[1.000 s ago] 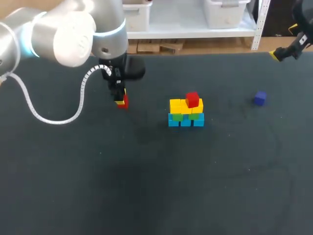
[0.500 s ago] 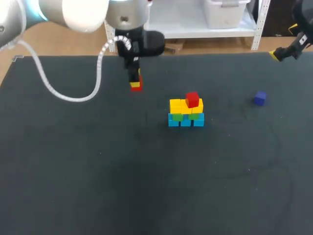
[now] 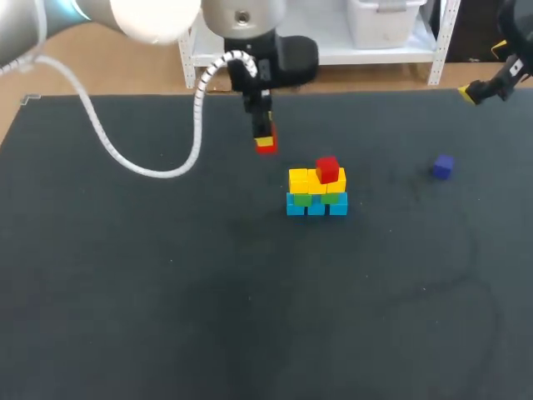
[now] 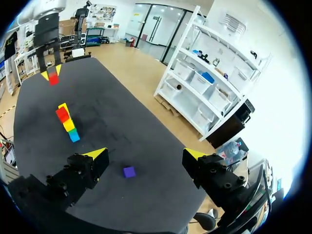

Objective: Place the blue cubes, place green cubes on the blue cubes, place the yellow cubes on the green cubes, then place the red cubes on the yellow cubes, and place purple cube on the red cubes.

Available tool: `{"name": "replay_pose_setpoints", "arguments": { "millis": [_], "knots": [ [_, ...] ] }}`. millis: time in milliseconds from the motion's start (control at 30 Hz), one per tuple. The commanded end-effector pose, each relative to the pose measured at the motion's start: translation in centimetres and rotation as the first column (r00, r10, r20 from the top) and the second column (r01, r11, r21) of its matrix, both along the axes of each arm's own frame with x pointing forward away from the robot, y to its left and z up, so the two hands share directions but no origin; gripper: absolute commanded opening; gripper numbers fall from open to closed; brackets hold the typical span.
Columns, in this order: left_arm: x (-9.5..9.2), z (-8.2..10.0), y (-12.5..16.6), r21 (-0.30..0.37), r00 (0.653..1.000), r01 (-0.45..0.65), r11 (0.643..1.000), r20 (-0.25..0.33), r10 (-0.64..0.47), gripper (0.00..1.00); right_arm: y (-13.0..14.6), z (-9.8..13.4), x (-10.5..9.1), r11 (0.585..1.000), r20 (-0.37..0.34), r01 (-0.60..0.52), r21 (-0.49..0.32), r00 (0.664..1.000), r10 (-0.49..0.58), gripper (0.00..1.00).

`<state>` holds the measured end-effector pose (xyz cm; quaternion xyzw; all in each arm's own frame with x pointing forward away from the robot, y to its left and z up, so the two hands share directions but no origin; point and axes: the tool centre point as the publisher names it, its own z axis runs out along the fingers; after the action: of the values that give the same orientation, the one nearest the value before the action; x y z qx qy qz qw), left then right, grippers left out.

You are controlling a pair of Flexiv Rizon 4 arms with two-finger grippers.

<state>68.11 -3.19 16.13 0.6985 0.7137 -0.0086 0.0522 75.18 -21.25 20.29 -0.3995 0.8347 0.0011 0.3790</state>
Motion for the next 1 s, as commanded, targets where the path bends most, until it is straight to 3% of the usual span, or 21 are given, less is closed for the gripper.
{"name": "replay_pose_setpoints", "arguments": {
  "millis": [33,567,1000],
  "knots": [
    [-1.5,-0.4,-0.9,-0.009,1.0,-0.001,1.0,0.03,0.001,0.0,0.1,-0.1,-0.3,0.998,0.054,0.051,-0.027,0.997,-0.05,1.0],
    [-1.8,-2.4,-5.4,0.028,1.0,0.029,0.999,-0.005,-0.029,0.0,0.1,-0.1,-0.3,0.998,0.054,0.051,-0.027,0.997,-0.05,1.0],
    [-1.2,-4.1,-6.4,0.056,0.999,0.045,0.997,-0.023,-0.044,0.0,0.1,-0.1,-0.3,0.998,0.054,0.051,-0.027,0.997,-0.05,1.0]
  ]
}}
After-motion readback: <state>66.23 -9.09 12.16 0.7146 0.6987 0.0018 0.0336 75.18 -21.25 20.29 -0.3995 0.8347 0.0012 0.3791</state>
